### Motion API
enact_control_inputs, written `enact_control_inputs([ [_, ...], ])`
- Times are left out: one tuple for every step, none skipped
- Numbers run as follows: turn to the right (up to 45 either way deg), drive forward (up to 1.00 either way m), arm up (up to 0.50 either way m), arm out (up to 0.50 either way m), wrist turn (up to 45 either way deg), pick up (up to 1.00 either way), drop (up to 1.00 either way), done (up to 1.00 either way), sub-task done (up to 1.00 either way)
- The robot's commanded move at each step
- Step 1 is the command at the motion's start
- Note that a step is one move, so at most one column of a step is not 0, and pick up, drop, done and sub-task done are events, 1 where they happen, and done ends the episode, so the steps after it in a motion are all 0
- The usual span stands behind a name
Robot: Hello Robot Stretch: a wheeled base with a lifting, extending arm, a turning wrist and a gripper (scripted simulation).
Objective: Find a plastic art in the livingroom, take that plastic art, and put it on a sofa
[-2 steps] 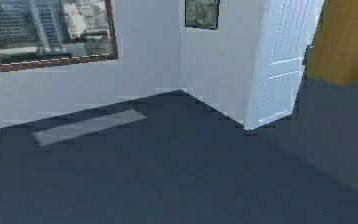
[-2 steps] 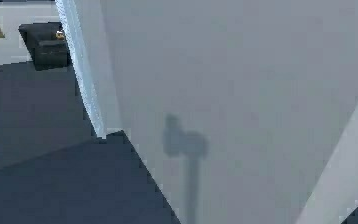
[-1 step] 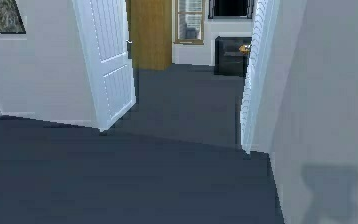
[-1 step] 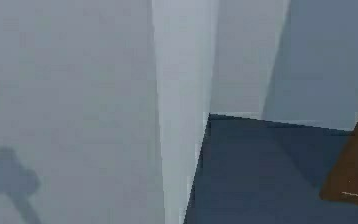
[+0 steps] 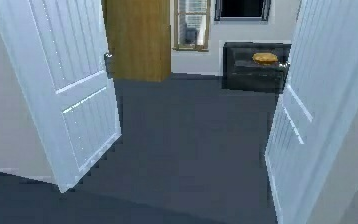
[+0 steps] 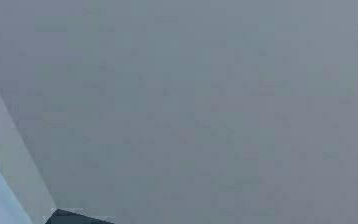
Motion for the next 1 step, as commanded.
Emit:
enact_control_inputs([
  [3.0, 0.00, 0.00, 0.00, 0.0, 0.00, 0.00, 0.00, 0.00],
])
